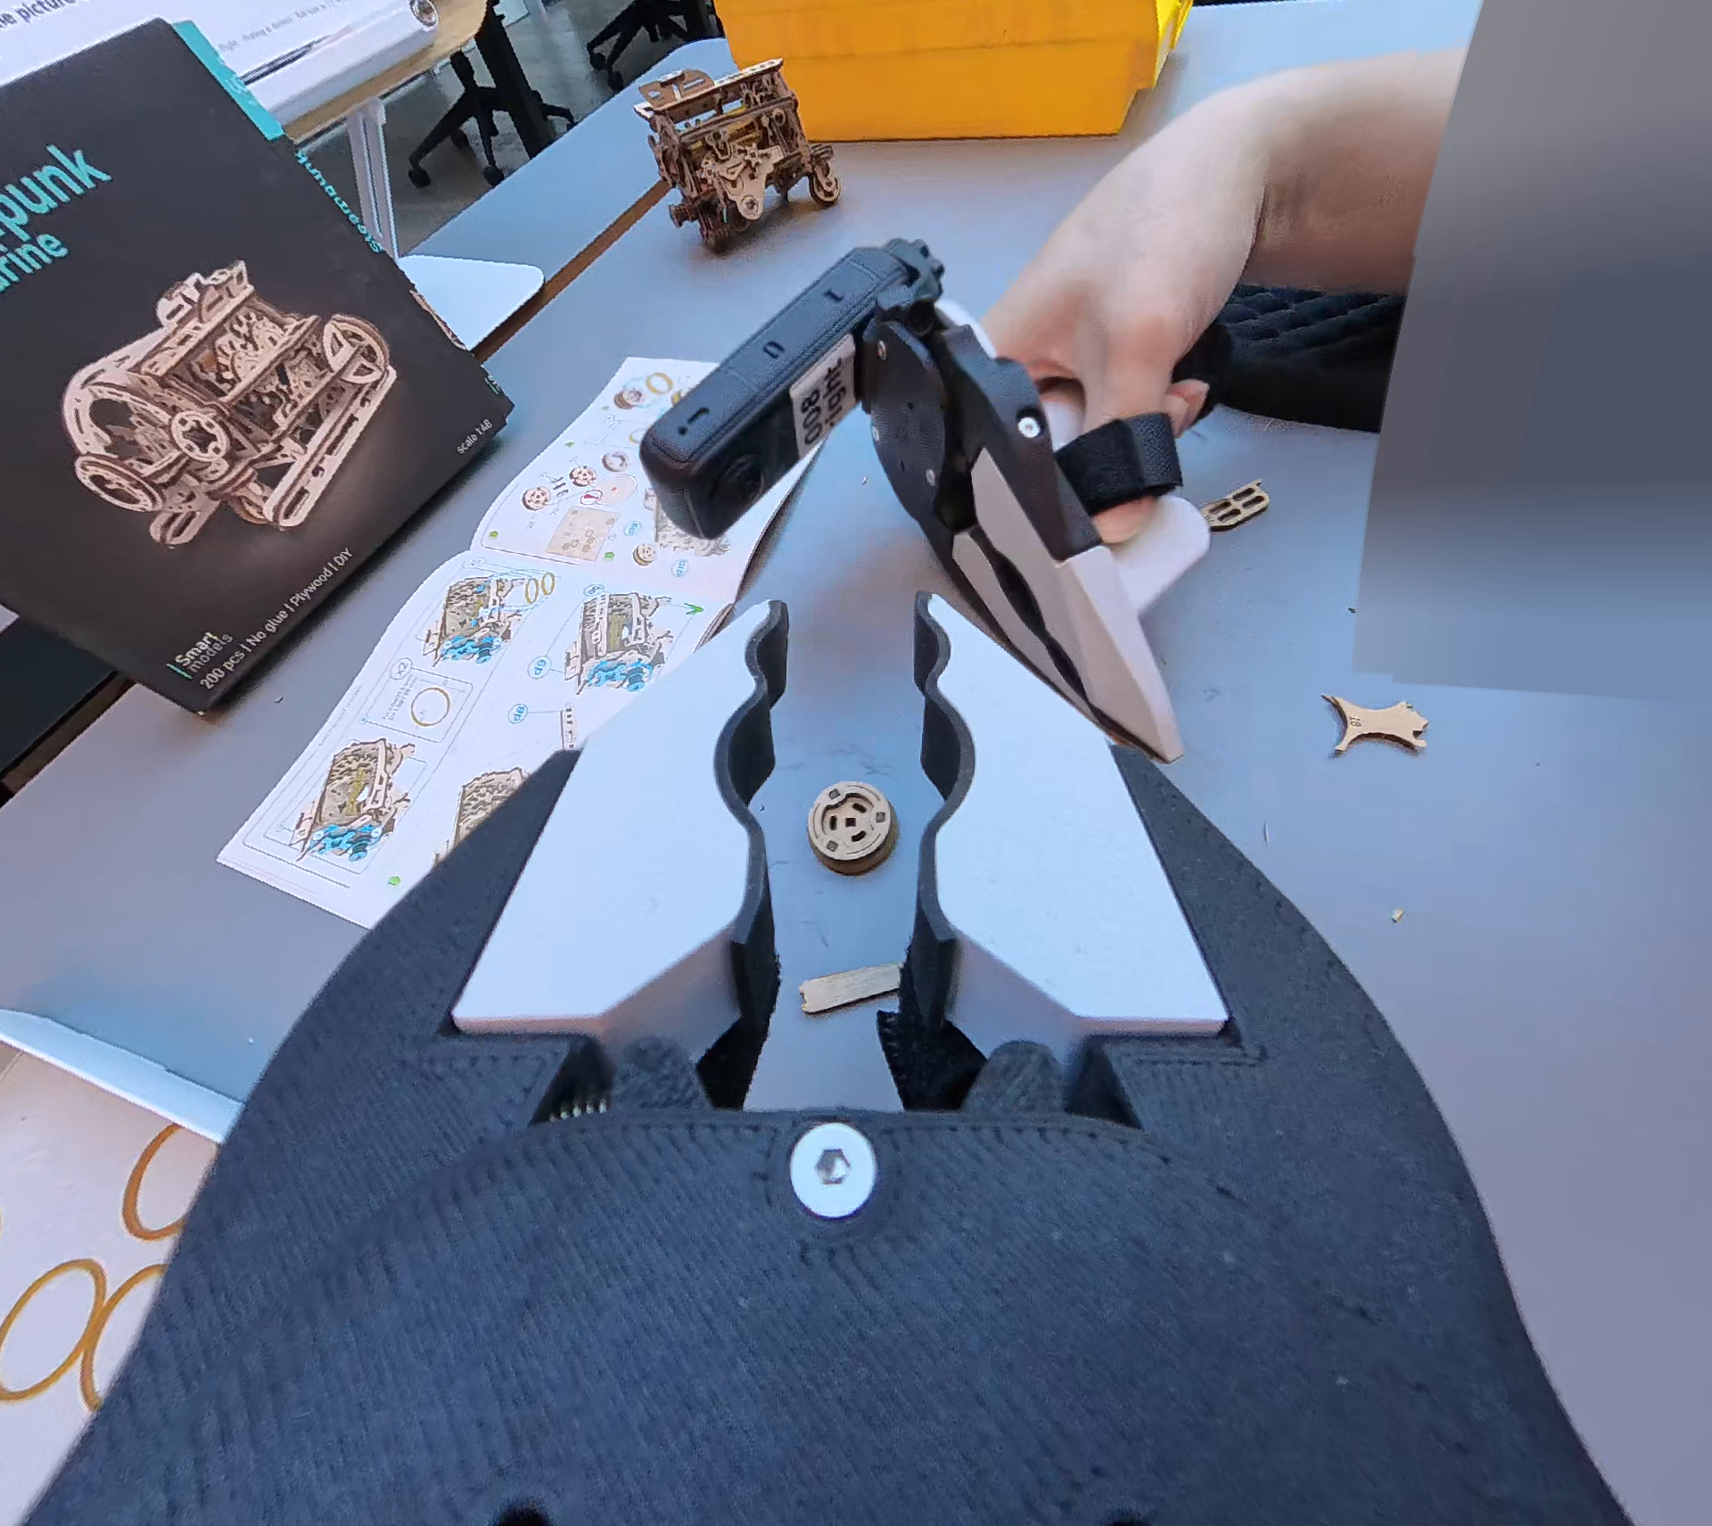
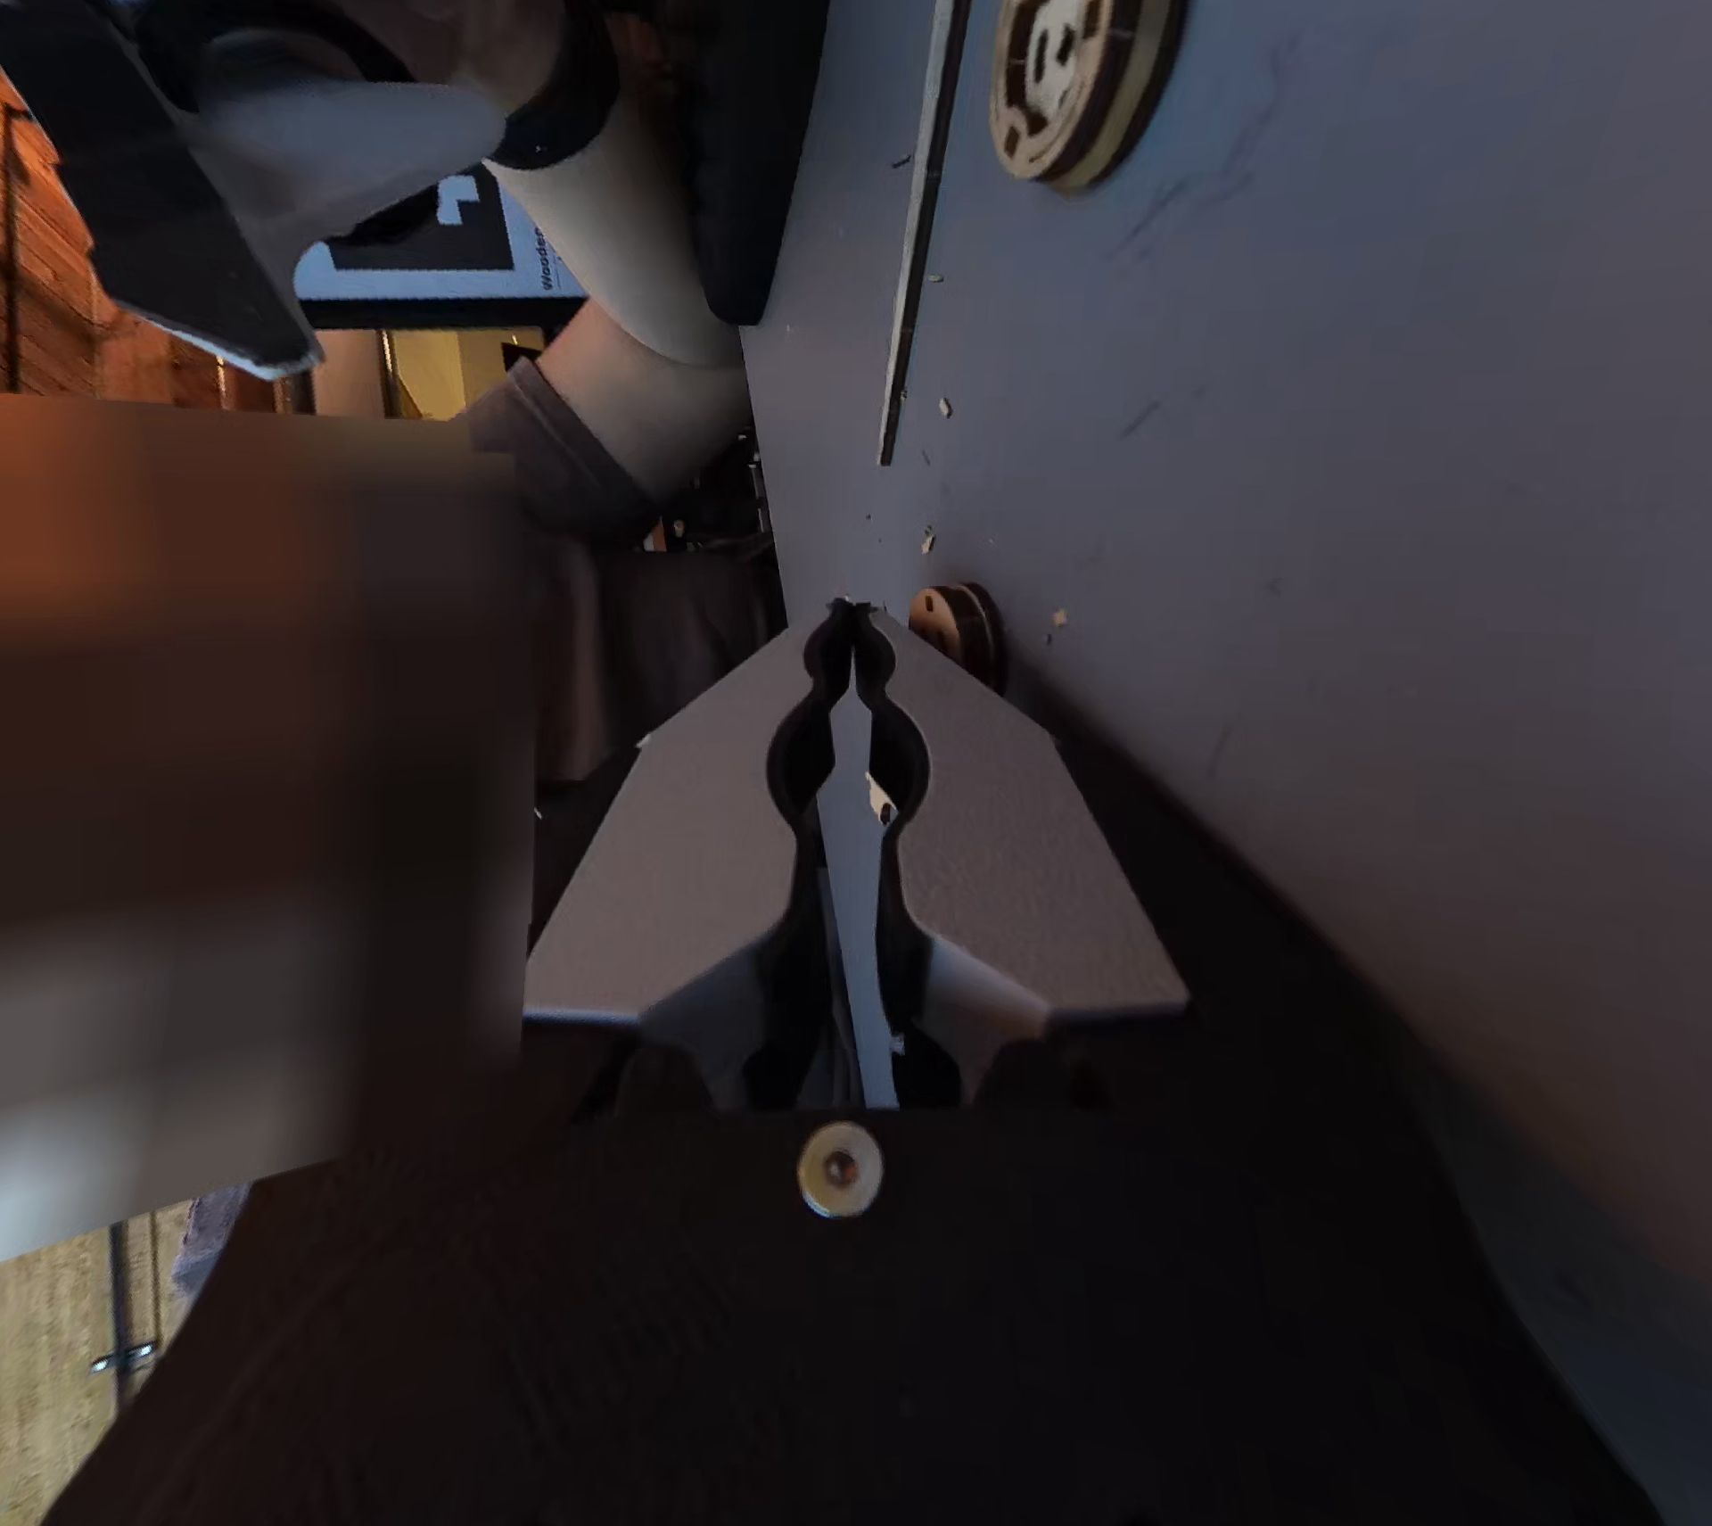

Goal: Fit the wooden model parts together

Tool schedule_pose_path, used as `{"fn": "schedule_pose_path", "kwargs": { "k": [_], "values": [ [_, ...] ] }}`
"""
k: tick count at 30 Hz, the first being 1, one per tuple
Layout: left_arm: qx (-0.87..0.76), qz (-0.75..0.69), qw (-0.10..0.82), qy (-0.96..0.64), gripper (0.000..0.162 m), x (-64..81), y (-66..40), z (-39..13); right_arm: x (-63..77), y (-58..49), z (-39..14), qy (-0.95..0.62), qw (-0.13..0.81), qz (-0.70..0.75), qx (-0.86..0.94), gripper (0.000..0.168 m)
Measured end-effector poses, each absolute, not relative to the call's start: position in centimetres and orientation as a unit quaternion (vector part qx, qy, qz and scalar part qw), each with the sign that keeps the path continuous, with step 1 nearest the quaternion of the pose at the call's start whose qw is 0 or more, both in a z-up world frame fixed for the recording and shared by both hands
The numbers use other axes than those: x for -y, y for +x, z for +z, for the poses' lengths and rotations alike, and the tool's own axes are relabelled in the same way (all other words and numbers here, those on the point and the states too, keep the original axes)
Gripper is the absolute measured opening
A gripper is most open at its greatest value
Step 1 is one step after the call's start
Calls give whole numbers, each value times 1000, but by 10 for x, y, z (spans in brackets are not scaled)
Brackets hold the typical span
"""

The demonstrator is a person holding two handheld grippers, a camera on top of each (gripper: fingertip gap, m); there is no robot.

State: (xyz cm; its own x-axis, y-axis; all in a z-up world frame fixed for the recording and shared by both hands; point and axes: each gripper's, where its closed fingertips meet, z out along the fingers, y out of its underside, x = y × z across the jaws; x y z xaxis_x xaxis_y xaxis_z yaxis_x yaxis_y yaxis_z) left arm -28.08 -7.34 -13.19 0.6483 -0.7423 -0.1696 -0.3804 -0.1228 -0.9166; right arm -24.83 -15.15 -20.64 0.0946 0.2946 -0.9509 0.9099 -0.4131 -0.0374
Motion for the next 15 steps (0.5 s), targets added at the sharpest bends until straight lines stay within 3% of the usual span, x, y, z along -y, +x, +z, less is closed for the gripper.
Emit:
{"fn": "schedule_pose_path", "kwargs": {
  "k": [3, 5, 9, 10, 12, 14, 15],
  "values": [
    [-387, -166, 539, -730, 26, 74, -281, -131, 169, -248, -164, 595, 317, -572, -467, 0],
    [-387, -168, 541, -728, 25, 74, -280, -131, 161, -242, -210, 662, 288, -471, -508, 0],
    [-385, -165, 534, -734, 26, 73, -282, -134, 169, -245, -177, 604, 328, -548, -476, 0],
    [-387, -166, 536, -732, 26, 74, -281, -133, 157, -238, -212, 661, 299, -465, -508, 0],
    [-387, -169, 538, -729, 26, 75, -280, -131, 154, -244, -207, 663, 310, -484, -479, 0],
    [-388, -167, 536, -731, 26, 75, -280, -133, 170, -246, -167, 579, 347, -567, -472, 0],
    [-388, -166, 536, -731, 26, 74, -280, -133, 165, -242, -194, 624, 327, -502, -502, 0]
  ]
}}
